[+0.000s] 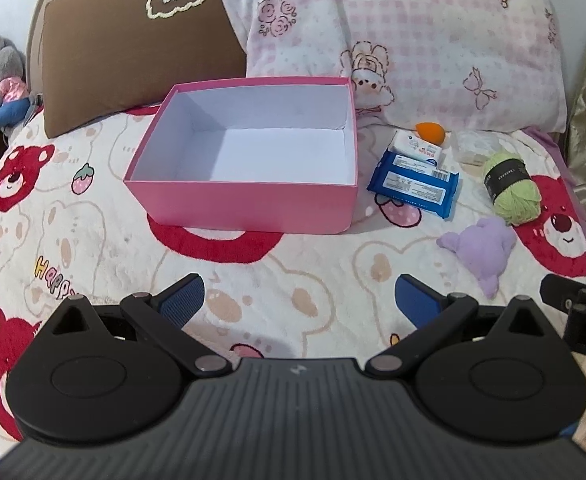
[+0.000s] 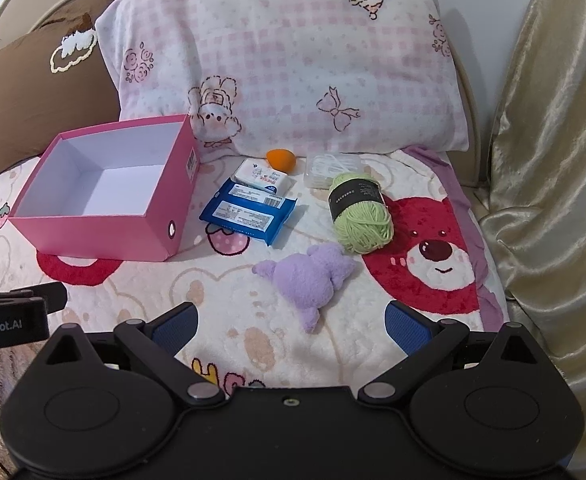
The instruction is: Organize objects
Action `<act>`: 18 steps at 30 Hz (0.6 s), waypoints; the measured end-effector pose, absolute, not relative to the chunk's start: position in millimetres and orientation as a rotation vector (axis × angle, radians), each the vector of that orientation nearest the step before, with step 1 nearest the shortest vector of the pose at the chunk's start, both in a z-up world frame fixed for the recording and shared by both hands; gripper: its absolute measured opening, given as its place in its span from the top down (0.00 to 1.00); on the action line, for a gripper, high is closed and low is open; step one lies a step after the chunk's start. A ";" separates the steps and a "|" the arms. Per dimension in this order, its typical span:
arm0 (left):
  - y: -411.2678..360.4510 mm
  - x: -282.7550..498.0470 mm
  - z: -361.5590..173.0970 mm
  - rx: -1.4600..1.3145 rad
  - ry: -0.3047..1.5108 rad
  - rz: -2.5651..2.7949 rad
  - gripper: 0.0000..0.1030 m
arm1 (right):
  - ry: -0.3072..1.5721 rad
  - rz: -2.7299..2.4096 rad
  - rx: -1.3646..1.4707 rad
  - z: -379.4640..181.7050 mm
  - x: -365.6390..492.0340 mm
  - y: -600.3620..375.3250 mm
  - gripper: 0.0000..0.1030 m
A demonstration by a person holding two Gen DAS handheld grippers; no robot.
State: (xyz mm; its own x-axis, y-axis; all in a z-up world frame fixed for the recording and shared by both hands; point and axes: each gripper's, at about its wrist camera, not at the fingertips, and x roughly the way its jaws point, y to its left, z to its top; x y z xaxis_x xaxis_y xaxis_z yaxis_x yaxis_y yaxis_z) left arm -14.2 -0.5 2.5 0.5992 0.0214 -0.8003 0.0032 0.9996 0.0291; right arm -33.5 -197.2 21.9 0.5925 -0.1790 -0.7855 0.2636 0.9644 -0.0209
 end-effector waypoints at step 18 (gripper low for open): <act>4.0 -14.1 -4.3 0.019 0.926 0.013 0.00 | 0.913 -0.274 0.084 20.9 -33.1 -197.3 0.02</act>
State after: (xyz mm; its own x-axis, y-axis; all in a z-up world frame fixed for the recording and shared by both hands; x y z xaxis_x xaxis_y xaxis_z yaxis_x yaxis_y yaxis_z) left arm -14.1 4.0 -4.3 0.6013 0.0195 -0.7988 -0.0032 0.9998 0.0219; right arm -33.1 -197.3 20.9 0.5796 -0.1986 -0.7904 0.2699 0.9619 -0.0438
